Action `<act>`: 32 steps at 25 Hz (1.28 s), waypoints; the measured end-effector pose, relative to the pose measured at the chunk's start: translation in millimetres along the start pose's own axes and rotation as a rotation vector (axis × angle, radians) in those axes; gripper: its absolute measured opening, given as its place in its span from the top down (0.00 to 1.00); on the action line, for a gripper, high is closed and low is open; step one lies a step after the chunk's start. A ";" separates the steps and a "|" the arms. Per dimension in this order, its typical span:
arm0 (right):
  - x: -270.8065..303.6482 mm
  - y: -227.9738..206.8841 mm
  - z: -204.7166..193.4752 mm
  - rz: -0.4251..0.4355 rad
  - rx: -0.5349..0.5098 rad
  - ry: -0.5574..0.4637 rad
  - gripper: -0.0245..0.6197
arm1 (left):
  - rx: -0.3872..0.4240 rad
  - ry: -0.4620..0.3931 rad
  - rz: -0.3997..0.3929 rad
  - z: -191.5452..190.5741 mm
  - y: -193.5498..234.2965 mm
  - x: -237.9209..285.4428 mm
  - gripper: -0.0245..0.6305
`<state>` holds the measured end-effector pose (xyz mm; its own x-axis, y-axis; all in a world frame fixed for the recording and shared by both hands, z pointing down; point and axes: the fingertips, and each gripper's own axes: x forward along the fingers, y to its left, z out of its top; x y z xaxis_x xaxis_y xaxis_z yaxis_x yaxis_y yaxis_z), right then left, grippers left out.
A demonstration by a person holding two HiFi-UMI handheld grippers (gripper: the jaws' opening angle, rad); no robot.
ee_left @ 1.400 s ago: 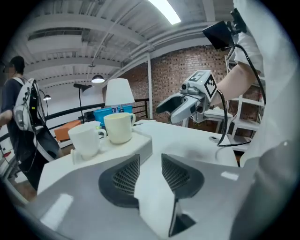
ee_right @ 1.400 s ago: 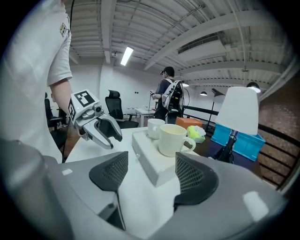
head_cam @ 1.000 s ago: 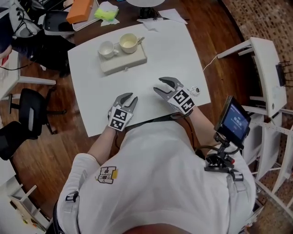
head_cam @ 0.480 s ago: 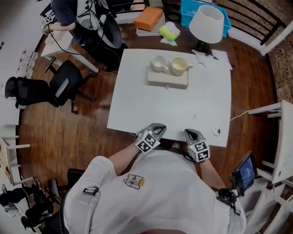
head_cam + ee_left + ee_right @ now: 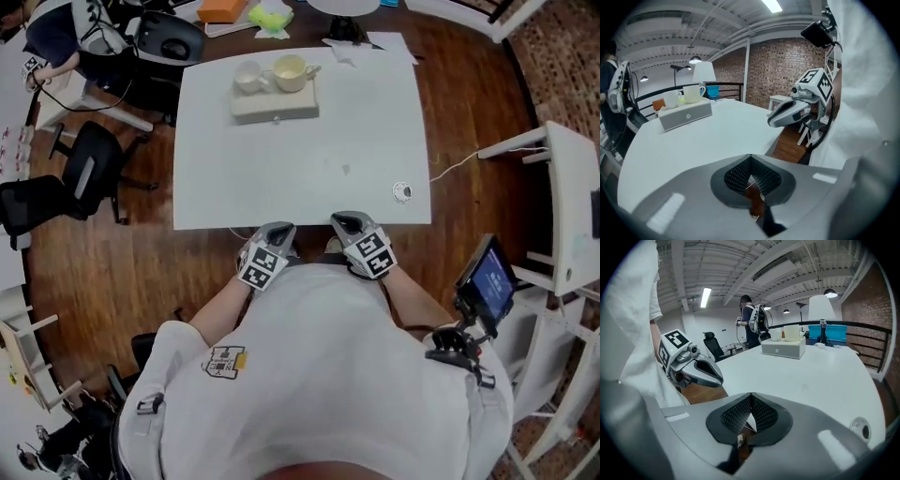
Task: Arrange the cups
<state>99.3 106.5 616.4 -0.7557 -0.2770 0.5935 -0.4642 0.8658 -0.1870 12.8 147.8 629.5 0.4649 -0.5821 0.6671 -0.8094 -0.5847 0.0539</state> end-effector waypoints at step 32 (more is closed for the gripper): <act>43.2 44.8 33.6 -0.118 0.003 0.023 0.96 | 0.029 -0.085 -0.093 -24.9 35.6 -49.0 0.96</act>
<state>30.3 119.3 607.3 -0.6853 -0.3670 0.6290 -0.5505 0.8265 -0.1176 -47.7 169.6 617.2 0.5673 -0.5693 0.5950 -0.7510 -0.6540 0.0903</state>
